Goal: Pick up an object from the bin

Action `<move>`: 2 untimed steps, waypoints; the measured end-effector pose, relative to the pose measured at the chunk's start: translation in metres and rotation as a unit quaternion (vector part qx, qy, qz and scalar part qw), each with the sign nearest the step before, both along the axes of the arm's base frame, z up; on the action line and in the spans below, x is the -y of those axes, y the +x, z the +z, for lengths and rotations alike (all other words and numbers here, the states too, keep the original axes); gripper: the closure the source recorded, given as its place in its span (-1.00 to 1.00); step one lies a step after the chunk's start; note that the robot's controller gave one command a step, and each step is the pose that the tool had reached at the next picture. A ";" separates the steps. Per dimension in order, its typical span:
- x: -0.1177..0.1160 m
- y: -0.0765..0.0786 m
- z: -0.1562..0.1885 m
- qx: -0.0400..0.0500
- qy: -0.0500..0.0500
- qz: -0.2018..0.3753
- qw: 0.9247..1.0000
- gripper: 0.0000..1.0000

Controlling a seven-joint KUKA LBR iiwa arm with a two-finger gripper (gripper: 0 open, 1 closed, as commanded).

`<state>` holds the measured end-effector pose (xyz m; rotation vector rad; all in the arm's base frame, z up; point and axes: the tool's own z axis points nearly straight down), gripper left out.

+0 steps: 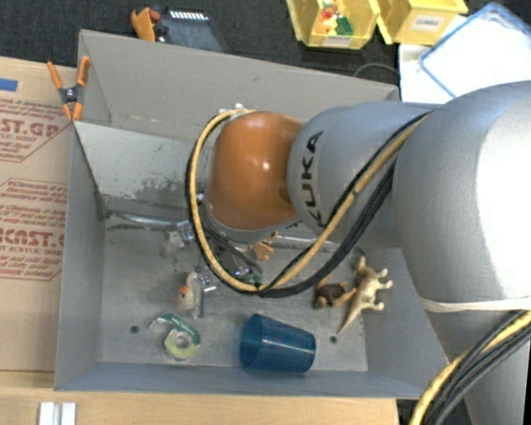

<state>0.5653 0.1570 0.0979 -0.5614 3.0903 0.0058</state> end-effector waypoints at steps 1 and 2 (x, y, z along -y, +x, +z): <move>0.012 -0.009 -0.029 0.007 0.001 0.058 0.998 -1.00; 0.022 -0.007 -0.027 0.008 0.001 0.056 0.998 1.00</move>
Offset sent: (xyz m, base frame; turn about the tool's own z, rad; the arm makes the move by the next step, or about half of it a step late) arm -0.0075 -0.0228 -0.0279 -0.1130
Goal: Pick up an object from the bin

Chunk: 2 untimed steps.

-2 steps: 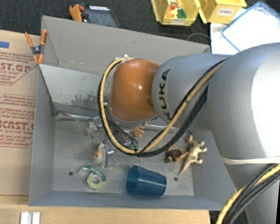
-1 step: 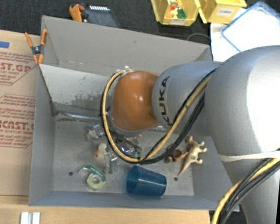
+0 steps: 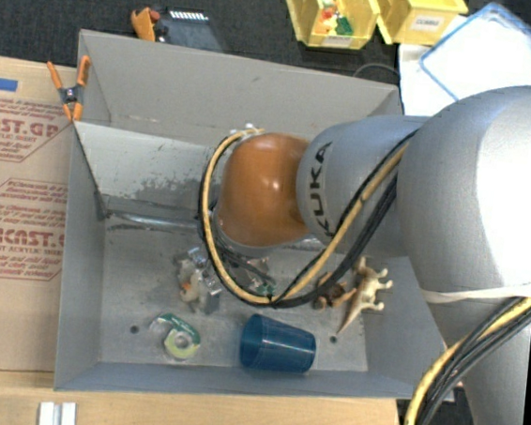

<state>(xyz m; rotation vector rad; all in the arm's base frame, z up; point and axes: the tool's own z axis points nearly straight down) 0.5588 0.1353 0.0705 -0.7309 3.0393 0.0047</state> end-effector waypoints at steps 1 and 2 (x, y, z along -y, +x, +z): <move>0.000 0.000 0.001 0.000 0.000 0.000 1.000 1.00; 0.000 0.000 0.012 0.000 0.000 0.000 1.000 1.00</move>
Offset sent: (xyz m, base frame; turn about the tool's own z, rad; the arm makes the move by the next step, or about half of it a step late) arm 0.0001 -0.0001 0.0181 0.0002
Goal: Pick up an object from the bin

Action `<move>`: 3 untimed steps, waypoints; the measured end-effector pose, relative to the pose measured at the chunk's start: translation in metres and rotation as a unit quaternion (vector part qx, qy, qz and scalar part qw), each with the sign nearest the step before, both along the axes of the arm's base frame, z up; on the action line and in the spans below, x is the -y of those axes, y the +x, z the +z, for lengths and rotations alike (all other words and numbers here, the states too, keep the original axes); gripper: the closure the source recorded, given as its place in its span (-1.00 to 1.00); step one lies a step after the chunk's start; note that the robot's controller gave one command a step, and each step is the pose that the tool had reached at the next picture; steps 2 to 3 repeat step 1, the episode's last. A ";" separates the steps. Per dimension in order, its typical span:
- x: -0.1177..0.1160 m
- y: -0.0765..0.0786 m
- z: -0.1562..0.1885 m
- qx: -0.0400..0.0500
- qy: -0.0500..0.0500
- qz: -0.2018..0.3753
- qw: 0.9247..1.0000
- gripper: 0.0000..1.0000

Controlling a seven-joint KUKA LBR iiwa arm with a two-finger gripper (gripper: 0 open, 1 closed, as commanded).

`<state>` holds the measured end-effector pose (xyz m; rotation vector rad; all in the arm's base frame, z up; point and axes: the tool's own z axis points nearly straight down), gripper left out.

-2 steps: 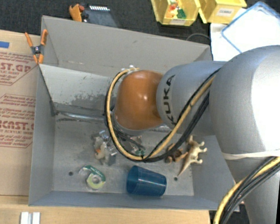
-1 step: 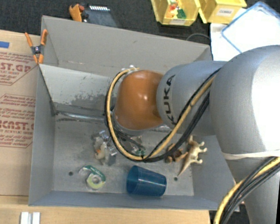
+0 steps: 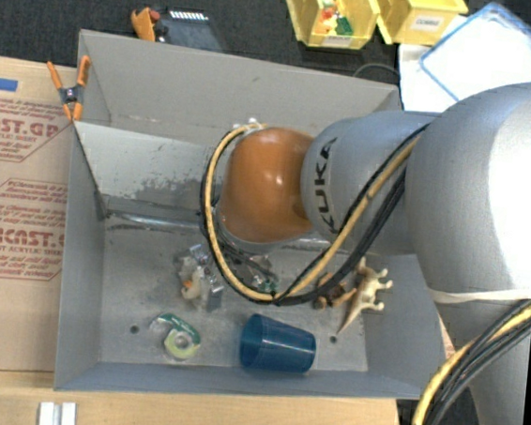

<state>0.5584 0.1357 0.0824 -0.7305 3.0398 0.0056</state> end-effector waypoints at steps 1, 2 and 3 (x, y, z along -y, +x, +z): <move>0.000 -0.001 0.035 -0.002 -0.001 0.000 1.000 1.00; 0.000 -0.001 0.035 -0.002 -0.001 0.000 1.000 1.00; 0.000 -0.001 0.035 -0.002 -0.001 0.000 1.000 1.00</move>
Offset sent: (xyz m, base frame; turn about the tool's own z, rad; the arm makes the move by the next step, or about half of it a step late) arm -0.0019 -0.0003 0.0621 -0.0002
